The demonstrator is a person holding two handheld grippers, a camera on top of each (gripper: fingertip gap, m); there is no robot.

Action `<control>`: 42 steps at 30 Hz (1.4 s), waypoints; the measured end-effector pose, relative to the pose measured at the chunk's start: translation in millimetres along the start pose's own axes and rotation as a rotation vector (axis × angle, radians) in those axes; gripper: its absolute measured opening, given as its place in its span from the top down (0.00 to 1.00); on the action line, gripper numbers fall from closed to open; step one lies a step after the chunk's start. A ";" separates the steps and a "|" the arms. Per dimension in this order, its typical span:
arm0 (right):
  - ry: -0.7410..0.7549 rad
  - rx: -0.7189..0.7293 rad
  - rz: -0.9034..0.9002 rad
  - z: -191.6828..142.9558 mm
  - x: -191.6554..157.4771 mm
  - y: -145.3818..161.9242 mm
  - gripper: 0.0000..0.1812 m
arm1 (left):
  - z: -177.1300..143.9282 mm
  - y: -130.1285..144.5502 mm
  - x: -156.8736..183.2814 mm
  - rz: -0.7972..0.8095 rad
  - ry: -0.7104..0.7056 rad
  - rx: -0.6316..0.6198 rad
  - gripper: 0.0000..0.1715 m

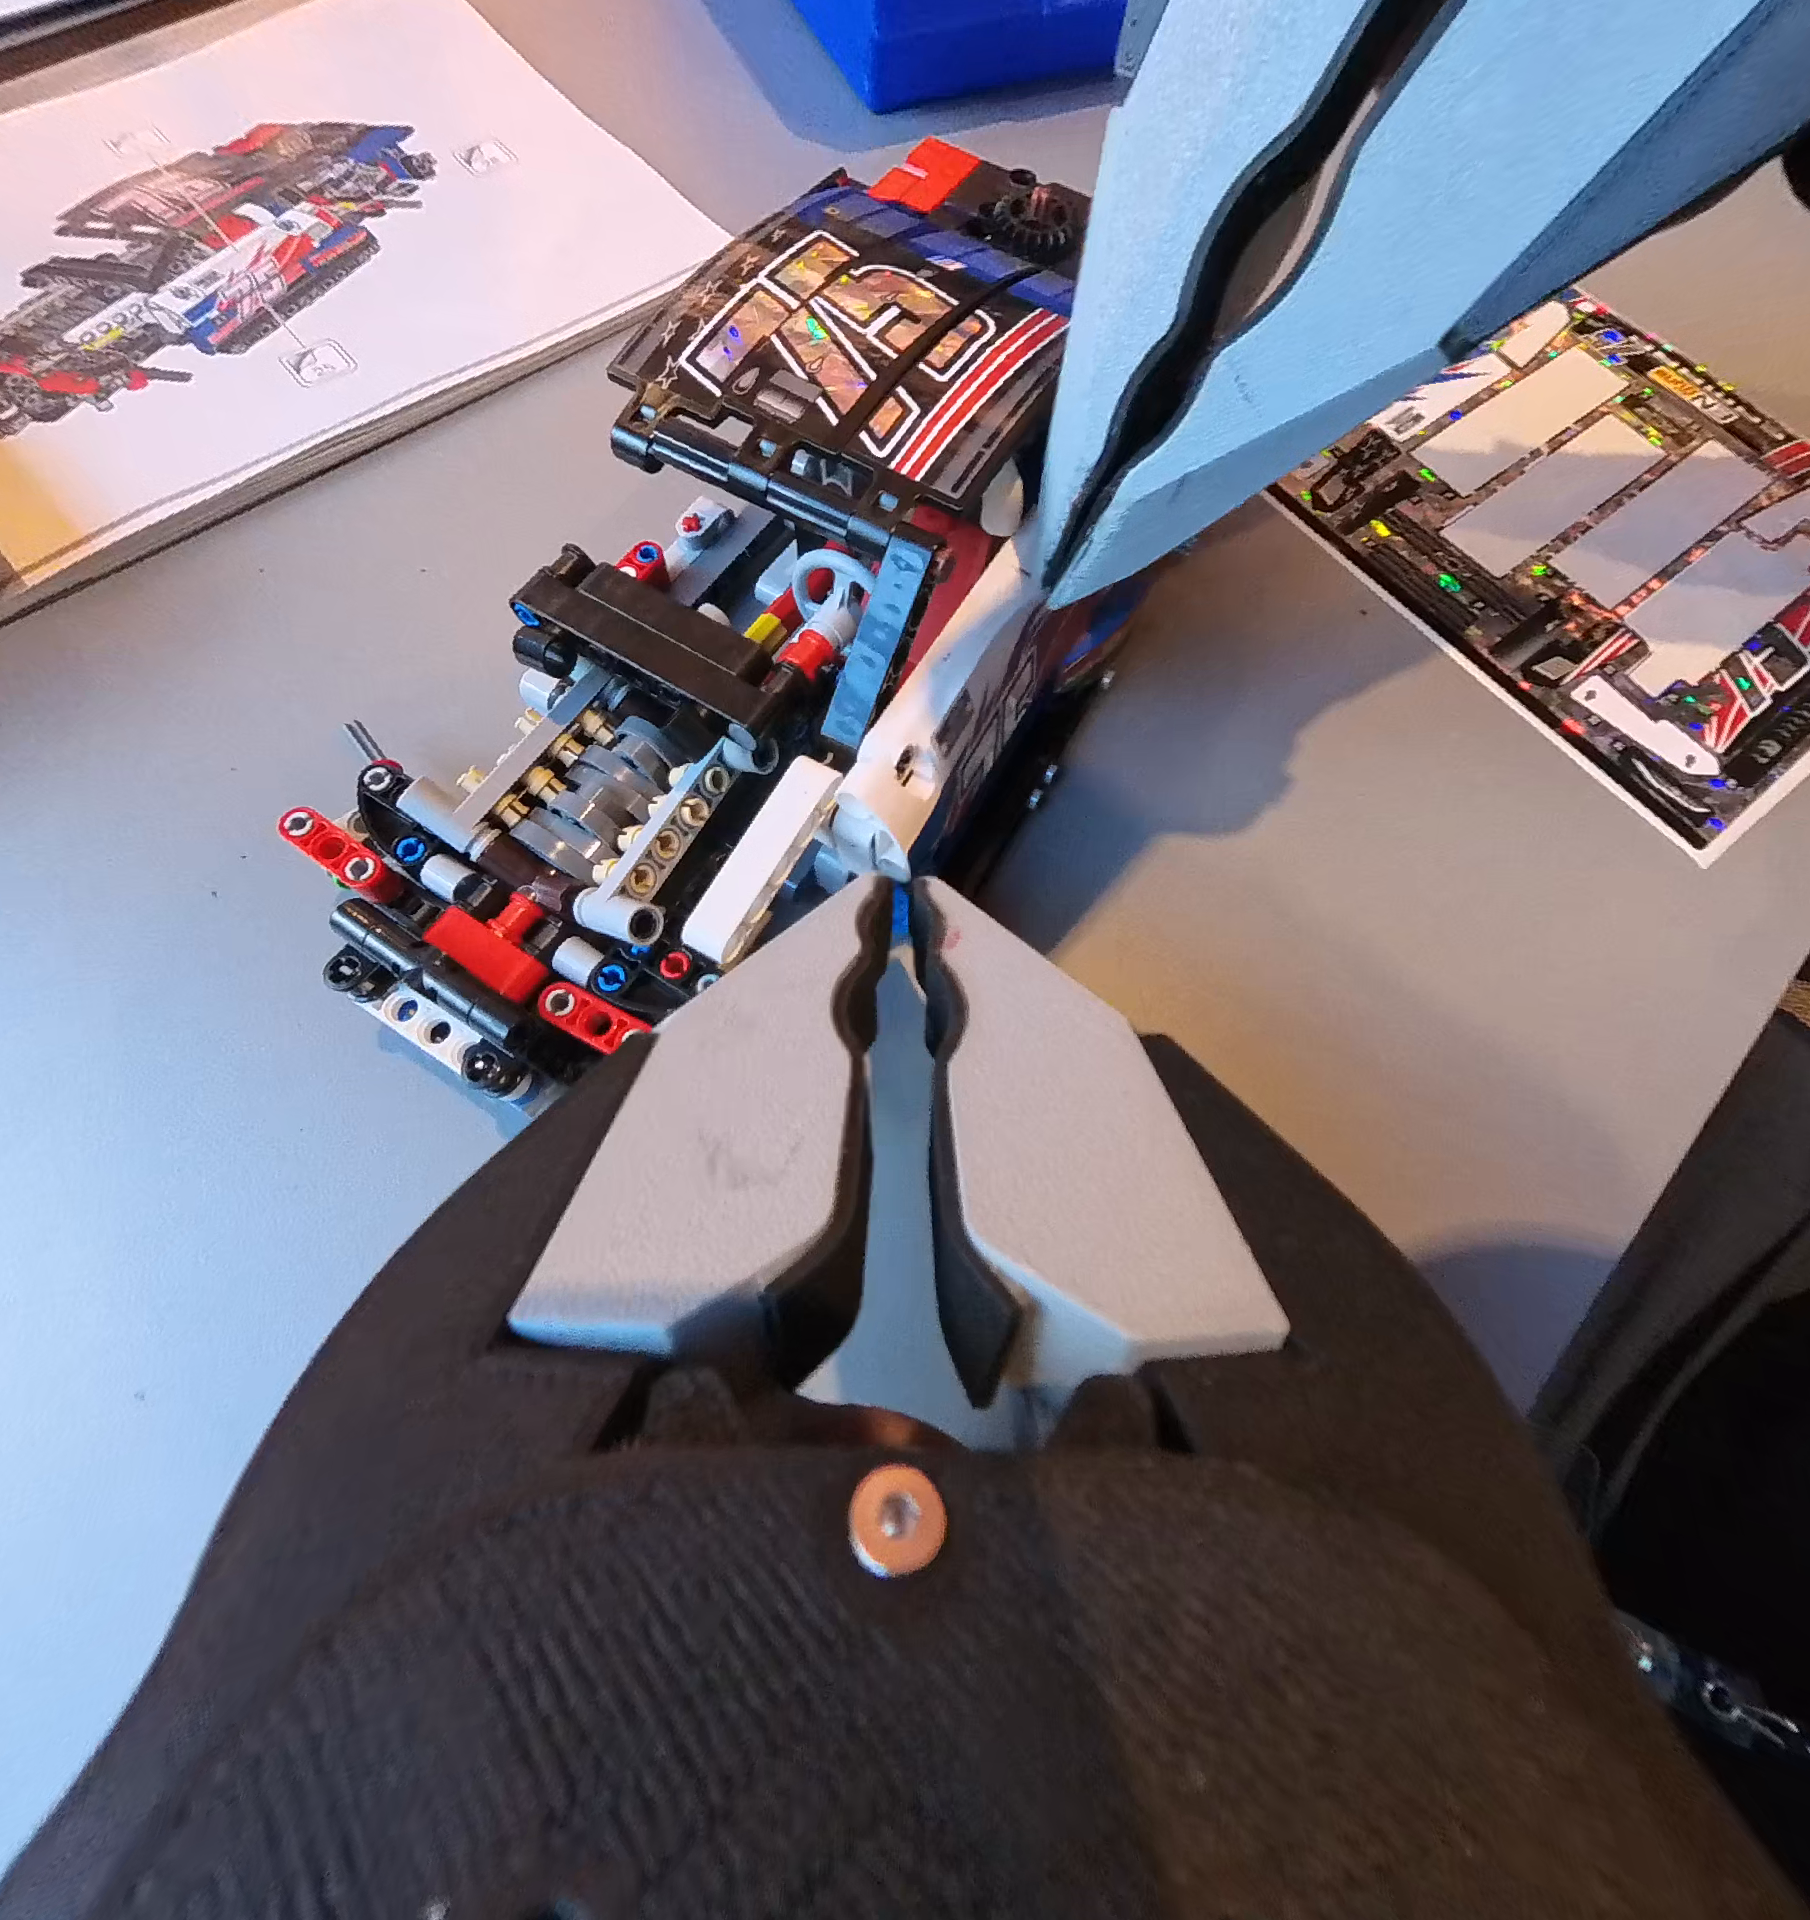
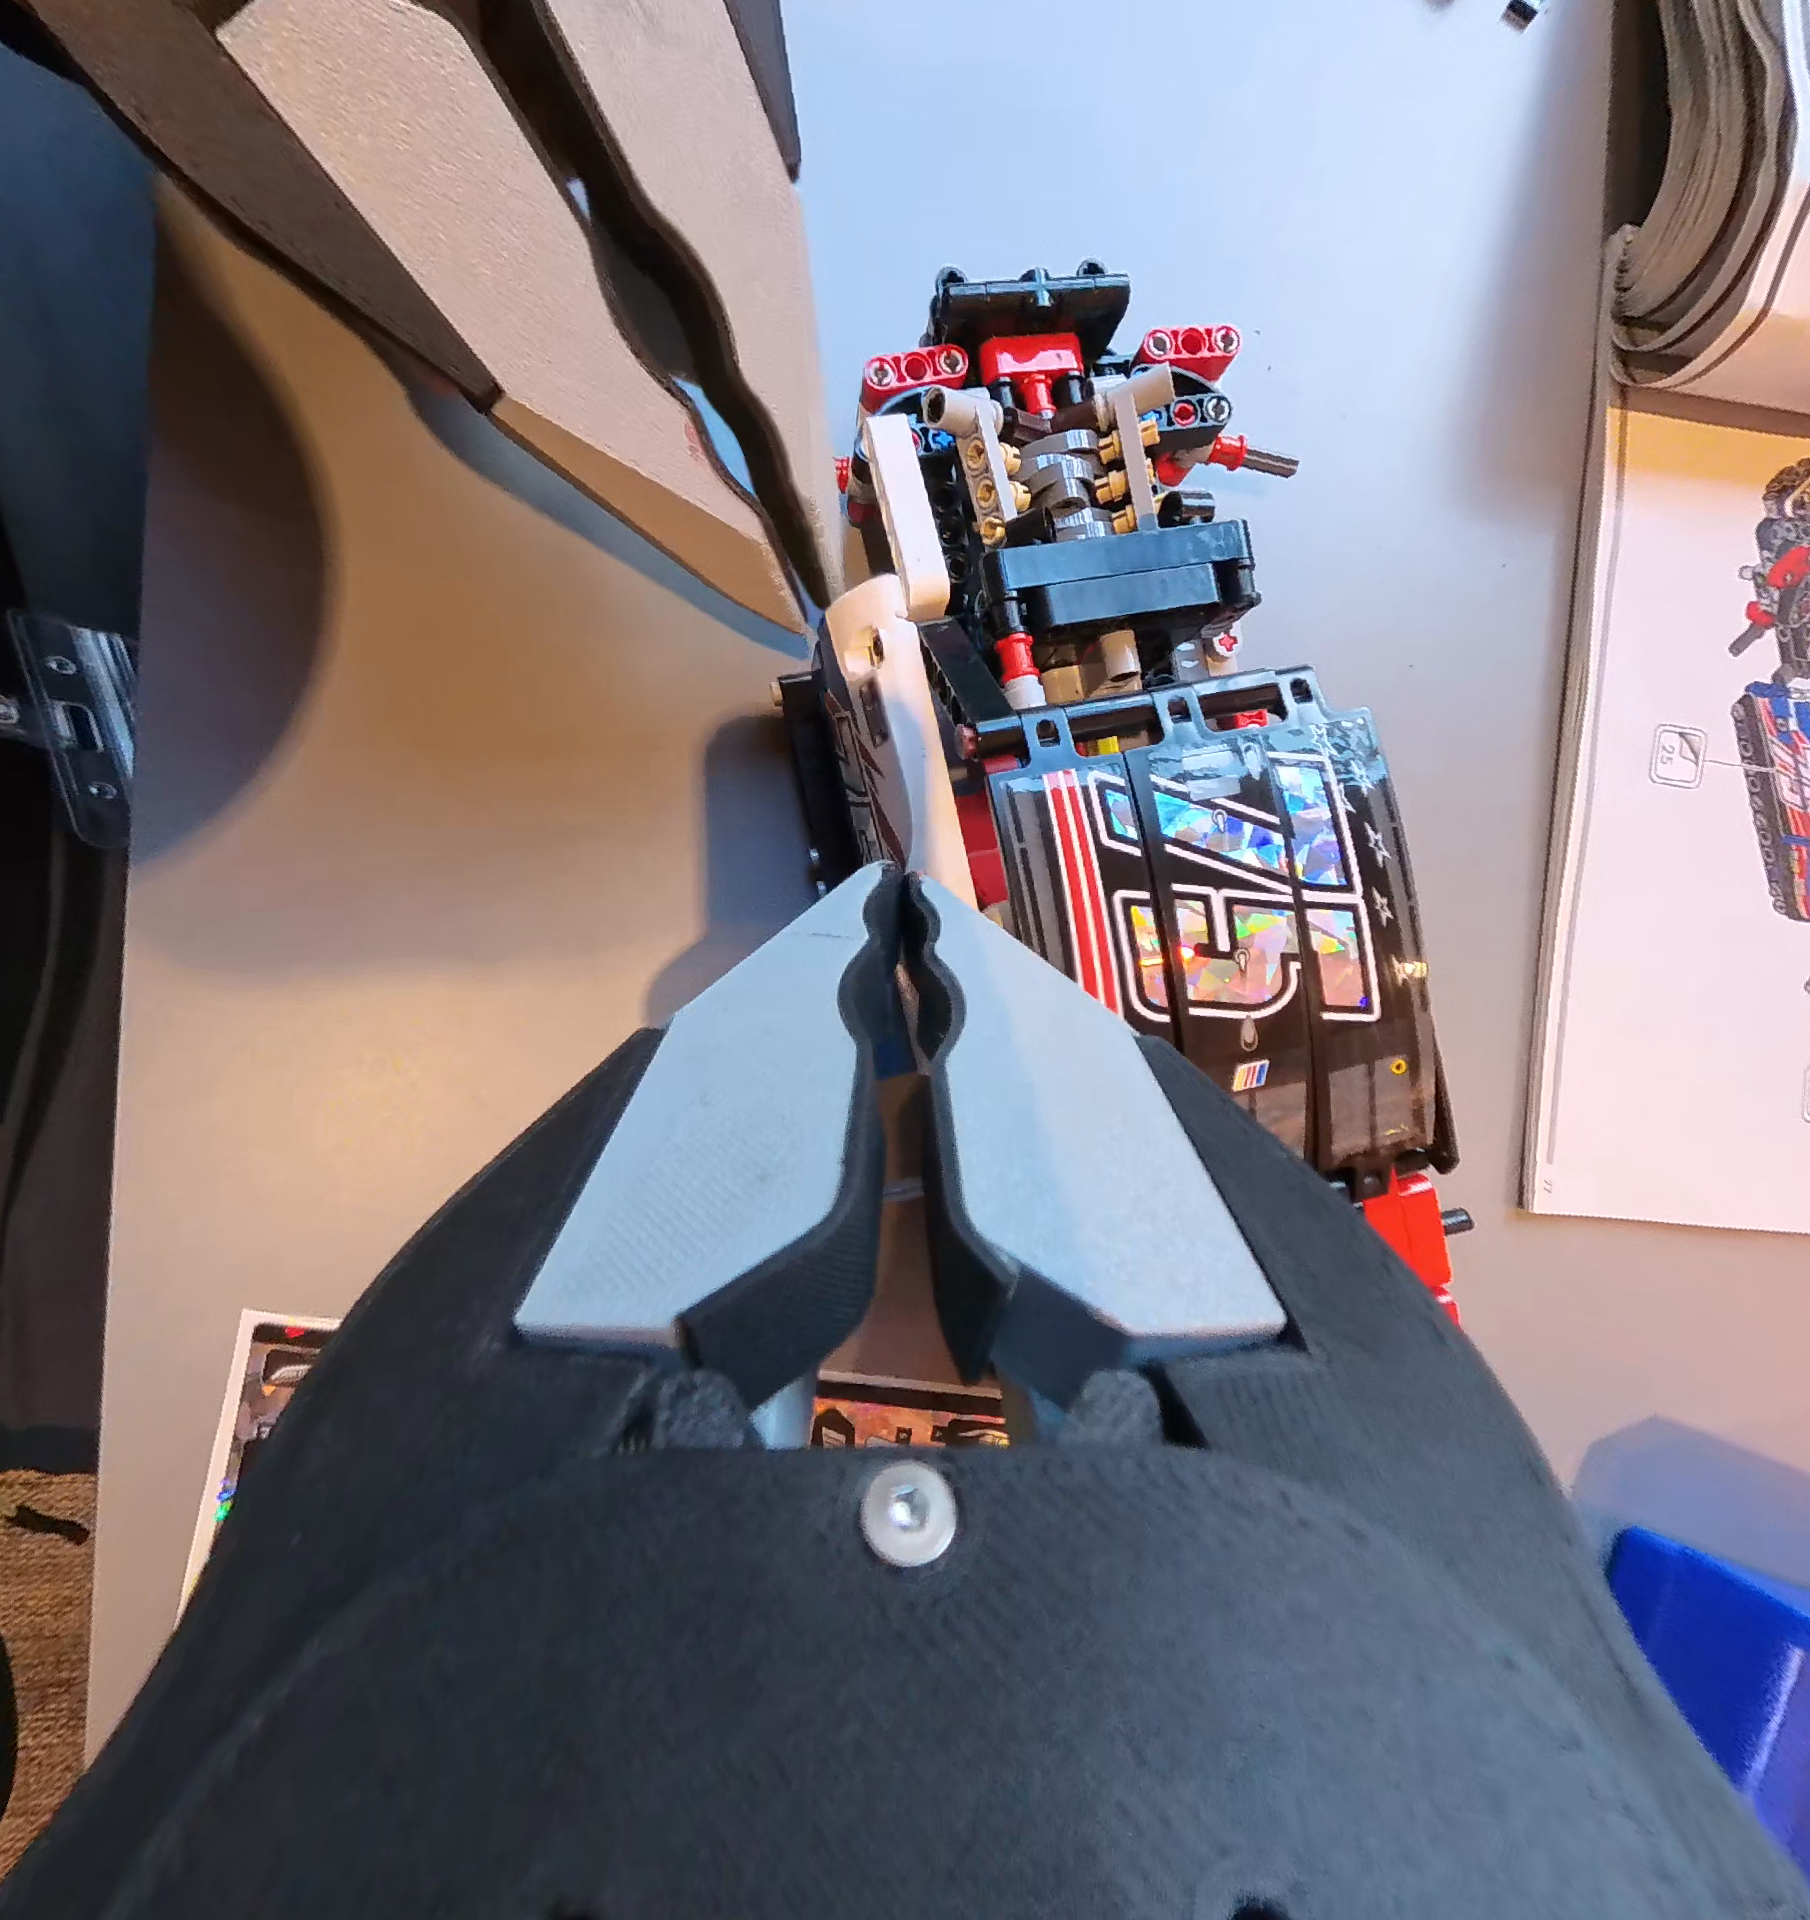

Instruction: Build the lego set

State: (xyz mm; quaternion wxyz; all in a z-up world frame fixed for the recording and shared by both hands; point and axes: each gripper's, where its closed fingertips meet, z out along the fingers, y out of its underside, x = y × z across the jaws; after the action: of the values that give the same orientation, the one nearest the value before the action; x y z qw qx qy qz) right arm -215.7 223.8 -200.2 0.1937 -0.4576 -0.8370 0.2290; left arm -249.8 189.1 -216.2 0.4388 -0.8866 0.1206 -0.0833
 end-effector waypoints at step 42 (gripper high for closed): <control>0.586 -0.024 -0.258 1.2 4.6 10.7 0.84 | 5.6 -25.2 1.6 0.295 -0.171 0.005 0.92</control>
State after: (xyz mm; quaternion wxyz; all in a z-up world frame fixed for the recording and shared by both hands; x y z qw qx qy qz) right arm -211.5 232.6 -206.7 0.4487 -0.3964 -0.7994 0.0508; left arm -243.4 207.6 -199.4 0.4572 -0.8619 0.2116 0.0574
